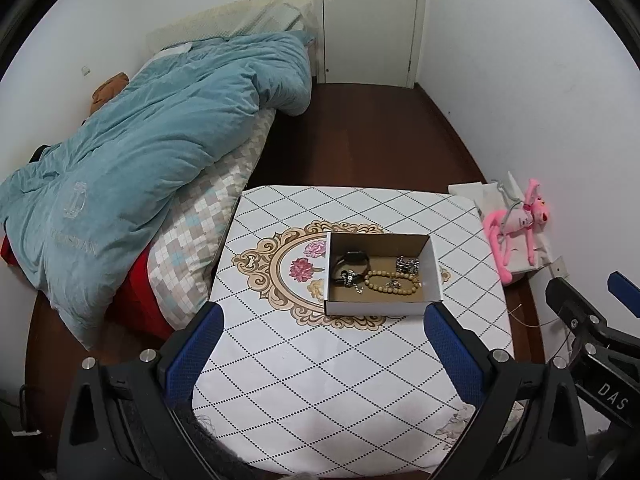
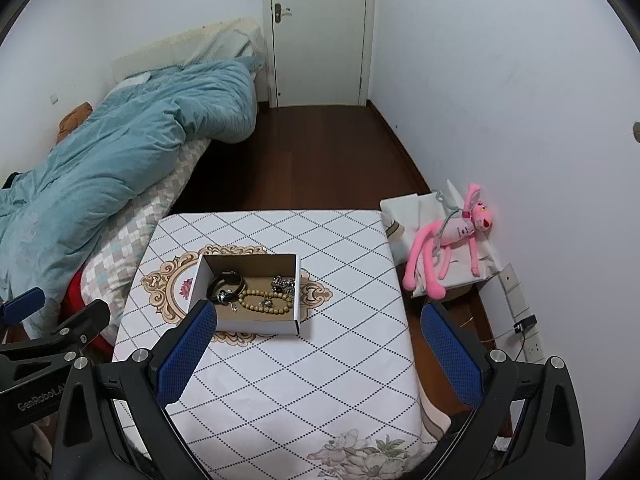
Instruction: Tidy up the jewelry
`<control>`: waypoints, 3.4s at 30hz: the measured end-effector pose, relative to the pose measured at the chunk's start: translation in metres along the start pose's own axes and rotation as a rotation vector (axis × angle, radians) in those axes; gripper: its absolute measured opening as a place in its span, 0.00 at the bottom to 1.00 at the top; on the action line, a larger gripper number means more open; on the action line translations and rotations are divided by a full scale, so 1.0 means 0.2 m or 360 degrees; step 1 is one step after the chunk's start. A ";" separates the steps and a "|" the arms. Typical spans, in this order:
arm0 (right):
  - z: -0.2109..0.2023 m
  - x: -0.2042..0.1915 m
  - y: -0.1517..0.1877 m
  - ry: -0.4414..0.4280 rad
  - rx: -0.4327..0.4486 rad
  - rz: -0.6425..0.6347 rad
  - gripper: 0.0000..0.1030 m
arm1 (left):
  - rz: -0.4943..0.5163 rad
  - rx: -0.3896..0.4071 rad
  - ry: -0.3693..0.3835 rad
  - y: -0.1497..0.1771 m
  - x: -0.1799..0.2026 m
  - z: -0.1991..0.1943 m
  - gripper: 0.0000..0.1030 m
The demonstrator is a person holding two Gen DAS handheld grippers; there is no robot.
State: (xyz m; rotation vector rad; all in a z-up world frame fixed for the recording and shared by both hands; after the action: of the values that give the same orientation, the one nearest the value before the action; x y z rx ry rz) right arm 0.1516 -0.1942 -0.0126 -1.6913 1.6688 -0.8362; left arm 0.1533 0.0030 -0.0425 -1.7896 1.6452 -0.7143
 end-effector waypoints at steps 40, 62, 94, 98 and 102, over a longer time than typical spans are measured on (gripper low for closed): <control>0.23 -0.06 0.06 -0.0021 -0.0178 -0.0068 1.00 | 0.0005 -0.0110 -0.0031 0.04 -0.05 0.18 0.99; 0.23 -0.09 0.06 -0.0046 -0.0186 -0.0103 1.00 | 0.0010 -0.0090 -0.0025 0.03 -0.06 0.15 0.99; 0.22 -0.09 0.04 -0.0045 -0.0175 -0.0104 1.00 | 0.0011 -0.0086 -0.0024 0.03 -0.06 0.13 0.99; 0.22 -0.09 0.03 -0.0046 -0.0176 -0.0105 1.00 | 0.0010 -0.0086 -0.0023 0.03 -0.06 0.13 0.99; 0.22 -0.08 0.03 -0.0046 -0.0174 -0.0104 1.00 | 0.0006 -0.0090 -0.0023 0.03 -0.06 0.13 0.99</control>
State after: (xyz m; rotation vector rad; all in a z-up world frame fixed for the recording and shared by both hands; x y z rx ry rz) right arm 0.1816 -0.1776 -0.0446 -1.8320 1.6751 -0.7590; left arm 0.1677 0.0163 -0.0642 -1.8262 1.6742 -0.6580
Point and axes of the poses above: each gripper's, at about its wrist camera, not at the fingertips, and z roughly the way its jaws point, x to its right, y to its underside, the point moved 4 cm from there along z, roughly the way its jaws point, and after that the axes turned 14 degrees about x, right-handed, at the moved point
